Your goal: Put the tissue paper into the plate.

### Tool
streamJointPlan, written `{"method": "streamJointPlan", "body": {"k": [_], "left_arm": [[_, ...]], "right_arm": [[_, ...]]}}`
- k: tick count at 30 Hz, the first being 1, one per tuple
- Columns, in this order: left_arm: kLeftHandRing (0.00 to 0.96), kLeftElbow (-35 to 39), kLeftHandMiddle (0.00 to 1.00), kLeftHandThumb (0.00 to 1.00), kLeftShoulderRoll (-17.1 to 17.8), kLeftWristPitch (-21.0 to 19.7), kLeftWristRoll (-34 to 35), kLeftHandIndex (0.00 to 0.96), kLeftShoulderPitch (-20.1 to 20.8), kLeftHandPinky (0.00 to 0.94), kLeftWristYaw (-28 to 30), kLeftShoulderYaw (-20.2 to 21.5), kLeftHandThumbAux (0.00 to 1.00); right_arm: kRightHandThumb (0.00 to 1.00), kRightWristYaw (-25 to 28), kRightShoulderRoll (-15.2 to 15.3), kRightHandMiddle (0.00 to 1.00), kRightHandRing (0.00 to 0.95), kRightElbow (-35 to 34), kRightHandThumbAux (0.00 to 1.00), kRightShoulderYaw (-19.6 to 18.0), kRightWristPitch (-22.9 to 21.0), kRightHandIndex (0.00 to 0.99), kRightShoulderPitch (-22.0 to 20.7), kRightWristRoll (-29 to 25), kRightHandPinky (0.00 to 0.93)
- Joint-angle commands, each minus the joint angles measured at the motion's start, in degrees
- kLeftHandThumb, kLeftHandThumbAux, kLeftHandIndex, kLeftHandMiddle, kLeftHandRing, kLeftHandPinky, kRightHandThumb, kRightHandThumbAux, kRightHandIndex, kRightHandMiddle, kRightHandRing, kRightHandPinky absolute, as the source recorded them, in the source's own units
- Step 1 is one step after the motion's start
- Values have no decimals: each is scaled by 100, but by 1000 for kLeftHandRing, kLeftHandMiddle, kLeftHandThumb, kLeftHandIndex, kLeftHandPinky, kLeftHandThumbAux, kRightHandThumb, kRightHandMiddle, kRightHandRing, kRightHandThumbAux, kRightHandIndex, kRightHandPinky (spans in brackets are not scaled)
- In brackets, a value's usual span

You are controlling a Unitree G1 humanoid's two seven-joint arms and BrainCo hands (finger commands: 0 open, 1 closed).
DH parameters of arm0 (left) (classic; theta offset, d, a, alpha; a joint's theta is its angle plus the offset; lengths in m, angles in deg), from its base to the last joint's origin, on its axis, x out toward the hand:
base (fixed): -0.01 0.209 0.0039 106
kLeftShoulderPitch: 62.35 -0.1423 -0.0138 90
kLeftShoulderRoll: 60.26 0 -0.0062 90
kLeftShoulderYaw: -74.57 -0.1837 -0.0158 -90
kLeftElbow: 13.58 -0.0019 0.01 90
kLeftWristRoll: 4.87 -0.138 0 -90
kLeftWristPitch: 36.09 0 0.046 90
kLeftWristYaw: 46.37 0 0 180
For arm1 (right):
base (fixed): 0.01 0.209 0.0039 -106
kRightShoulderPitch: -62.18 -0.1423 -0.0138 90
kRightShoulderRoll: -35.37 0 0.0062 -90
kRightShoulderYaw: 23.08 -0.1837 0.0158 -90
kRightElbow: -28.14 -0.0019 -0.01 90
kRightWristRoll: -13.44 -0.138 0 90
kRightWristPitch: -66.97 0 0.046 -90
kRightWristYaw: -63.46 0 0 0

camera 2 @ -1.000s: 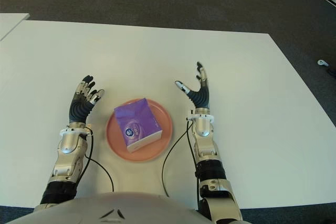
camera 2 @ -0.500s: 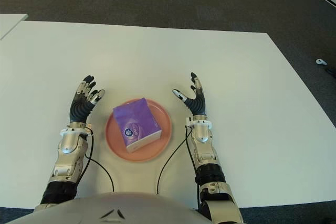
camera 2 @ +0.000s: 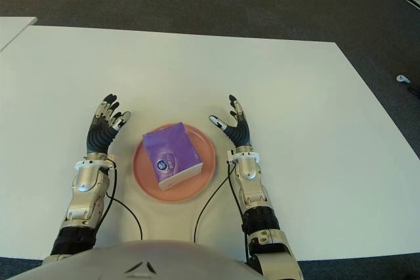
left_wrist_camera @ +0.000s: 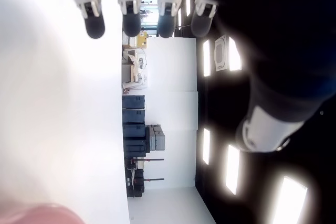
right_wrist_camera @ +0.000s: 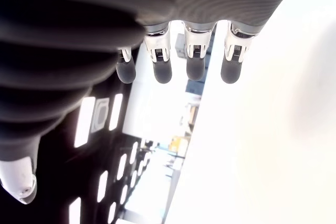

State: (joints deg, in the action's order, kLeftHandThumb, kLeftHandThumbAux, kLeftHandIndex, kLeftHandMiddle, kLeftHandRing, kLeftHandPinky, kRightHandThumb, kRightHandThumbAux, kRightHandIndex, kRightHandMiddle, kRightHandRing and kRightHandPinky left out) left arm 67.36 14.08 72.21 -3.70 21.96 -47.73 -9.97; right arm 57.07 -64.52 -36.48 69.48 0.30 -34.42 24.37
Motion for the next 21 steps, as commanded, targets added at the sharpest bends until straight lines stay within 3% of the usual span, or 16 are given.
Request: {"method": "streamJointPlan", "body": {"k": [1, 8, 21], "left_arm": [[2, 14, 37, 0, -17, -65, -2, 47, -75, 0, 1, -29, 657], [3, 26, 40, 0, -9, -80, -21, 46, -77, 0, -8, -30, 659], [1, 2, 39, 0, 8, -73, -25, 46, -66, 0, 18, -42, 648]], "right_arm": [[73, 28, 87, 0, 0, 196, 515, 90, -109, 0, 45, 154, 0], [82, 117, 99, 0, 0, 196, 514, 128, -282, 0, 49, 103, 0], [88, 285, -210, 0, 0, -456, 582, 73, -1220, 0, 328, -256, 13]]}}
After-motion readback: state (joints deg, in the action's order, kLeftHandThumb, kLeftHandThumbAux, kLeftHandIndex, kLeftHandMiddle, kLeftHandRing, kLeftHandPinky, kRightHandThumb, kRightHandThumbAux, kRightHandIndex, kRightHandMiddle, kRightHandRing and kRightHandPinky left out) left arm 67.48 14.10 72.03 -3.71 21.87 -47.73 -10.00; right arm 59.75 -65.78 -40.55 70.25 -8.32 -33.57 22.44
